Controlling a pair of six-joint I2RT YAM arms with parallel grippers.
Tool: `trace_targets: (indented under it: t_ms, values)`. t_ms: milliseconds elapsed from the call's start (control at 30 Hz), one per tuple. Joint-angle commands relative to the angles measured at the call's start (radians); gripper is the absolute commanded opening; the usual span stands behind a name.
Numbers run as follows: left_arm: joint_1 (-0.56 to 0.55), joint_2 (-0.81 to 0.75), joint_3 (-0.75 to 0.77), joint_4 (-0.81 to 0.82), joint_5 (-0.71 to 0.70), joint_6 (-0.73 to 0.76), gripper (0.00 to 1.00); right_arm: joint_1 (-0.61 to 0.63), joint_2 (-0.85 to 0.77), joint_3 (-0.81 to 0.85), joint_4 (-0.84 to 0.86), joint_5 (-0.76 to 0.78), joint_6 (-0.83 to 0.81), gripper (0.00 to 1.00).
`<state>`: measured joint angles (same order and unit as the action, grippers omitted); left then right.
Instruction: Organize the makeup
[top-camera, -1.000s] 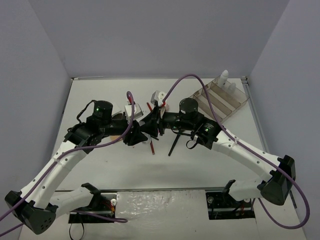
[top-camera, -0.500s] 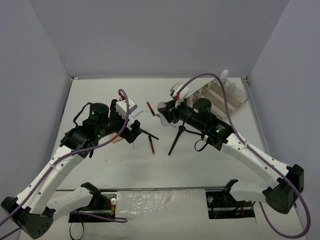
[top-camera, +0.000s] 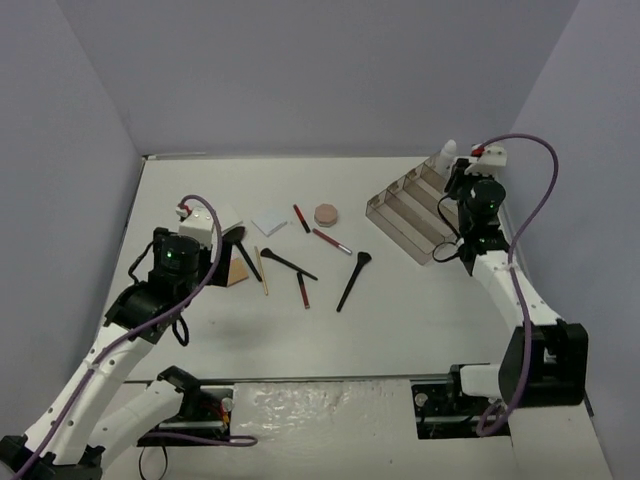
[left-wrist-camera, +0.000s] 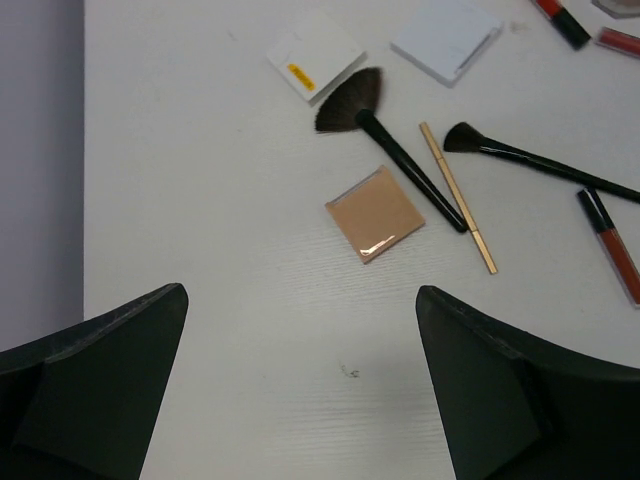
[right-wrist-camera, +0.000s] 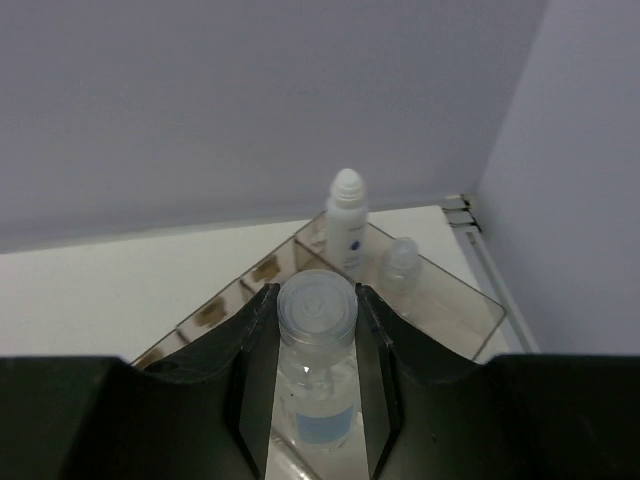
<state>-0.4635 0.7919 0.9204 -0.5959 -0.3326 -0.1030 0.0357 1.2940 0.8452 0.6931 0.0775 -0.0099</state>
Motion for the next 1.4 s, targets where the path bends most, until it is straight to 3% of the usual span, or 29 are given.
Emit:
trace_targets:
  t_ms: [0,133,333,733,1133,1267,1367]
  values:
    - [0.115,-0.048,0.004,0.067,-0.053,-0.101,0.97,-0.109,0.163,0.074,0.3,0.027,0.035,0.0]
    - [0.182,-0.052,0.001,0.064,-0.056,-0.108,0.97,-0.202,0.324,0.181,0.35,-0.031,0.041,0.0]
    - [0.19,-0.058,-0.012,0.065,-0.069,-0.106,0.97,-0.275,0.456,0.27,0.407,-0.04,0.049,0.0]
    - [0.206,-0.048,-0.012,0.074,-0.075,-0.101,0.97,-0.309,0.675,0.384,0.484,-0.068,0.082,0.0]
    - [0.221,-0.032,-0.015,0.083,-0.057,-0.098,0.97,-0.31,0.786,0.364,0.513,-0.15,0.063,0.04]
    - [0.221,-0.037,-0.015,0.082,-0.054,-0.096,0.97,-0.31,0.787,0.361,0.486,-0.182,0.055,0.15]
    - [0.221,-0.044,-0.016,0.081,-0.053,-0.096,0.97,-0.308,0.769,0.36,0.465,-0.193,0.051,0.38]
